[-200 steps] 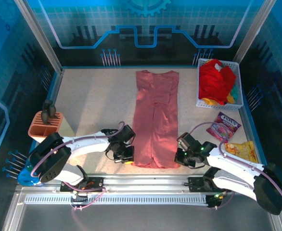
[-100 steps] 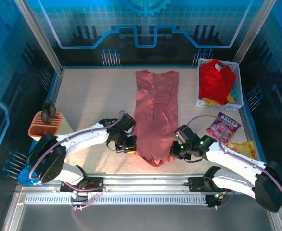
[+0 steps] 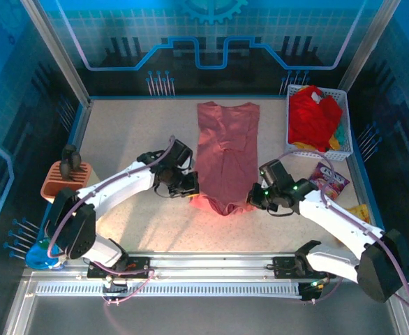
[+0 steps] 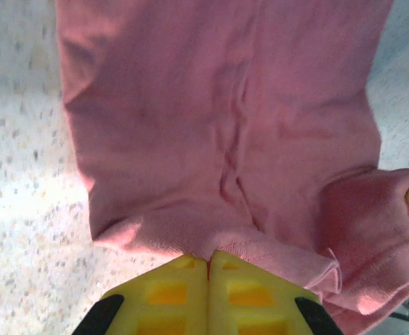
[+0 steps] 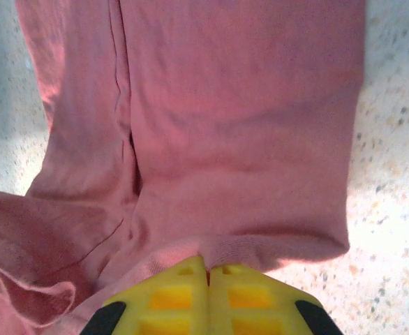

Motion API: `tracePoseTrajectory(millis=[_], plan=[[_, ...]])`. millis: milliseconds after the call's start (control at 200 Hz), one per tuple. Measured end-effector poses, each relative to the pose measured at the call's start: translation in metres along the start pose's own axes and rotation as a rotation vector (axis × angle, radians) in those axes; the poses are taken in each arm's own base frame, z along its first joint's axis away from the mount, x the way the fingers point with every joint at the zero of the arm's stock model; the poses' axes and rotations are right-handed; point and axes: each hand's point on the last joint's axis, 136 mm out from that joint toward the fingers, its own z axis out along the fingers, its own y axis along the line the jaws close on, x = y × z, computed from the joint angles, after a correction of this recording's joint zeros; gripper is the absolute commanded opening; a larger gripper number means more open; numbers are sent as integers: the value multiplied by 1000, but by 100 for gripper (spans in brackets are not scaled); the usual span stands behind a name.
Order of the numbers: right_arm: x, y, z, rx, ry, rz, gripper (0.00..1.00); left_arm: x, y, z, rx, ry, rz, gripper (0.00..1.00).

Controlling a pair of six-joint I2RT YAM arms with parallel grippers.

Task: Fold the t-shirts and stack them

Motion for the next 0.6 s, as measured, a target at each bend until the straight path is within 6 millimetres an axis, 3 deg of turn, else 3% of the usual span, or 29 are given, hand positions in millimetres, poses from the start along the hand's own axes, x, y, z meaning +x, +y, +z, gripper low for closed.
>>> tracePoseTrajectory(millis=[230, 600], plan=[[-37, 12, -2, -25, -37, -19, 0, -44, -17, -9, 21, -71, 32, 0], [-101, 32, 7, -85, -88, -62, 0, -108, -24, 0, 3, -143, 88, 0]])
